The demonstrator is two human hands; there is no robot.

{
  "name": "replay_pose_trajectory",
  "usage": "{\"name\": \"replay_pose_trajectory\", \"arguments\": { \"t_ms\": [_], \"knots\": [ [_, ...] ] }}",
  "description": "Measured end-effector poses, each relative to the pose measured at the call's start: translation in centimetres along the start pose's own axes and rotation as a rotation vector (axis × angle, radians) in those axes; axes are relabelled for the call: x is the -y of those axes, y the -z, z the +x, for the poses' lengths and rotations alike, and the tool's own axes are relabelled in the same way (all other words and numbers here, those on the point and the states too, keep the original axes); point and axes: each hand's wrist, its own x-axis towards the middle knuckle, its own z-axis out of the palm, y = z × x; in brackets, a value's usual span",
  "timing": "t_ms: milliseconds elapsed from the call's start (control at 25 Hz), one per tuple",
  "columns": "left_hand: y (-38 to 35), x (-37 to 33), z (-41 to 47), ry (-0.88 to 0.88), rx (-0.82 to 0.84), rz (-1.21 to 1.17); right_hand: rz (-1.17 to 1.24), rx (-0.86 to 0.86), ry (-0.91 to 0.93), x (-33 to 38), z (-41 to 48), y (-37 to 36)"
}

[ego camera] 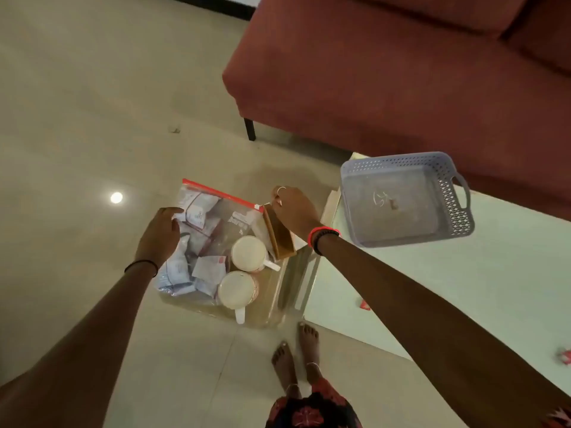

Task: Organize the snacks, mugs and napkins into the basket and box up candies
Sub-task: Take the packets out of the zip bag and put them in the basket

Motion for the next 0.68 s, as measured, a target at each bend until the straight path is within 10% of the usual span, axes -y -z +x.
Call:
{"name": "replay_pose_trajectory", "arguments": {
  "t_ms": [280, 680],
  "knots": [
    [-4.1, 5.3, 5.5, 0.465, -0.010, 0.024, -0.237, 0.207, 0.100, -0.7, 7.5, -5.5],
    [-2.5, 6.2, 5.5, 0.513, -0.262, -0.525, -0.248, 0.219, 0.188, 1.6, 9.0, -6.7]
  ]
}}
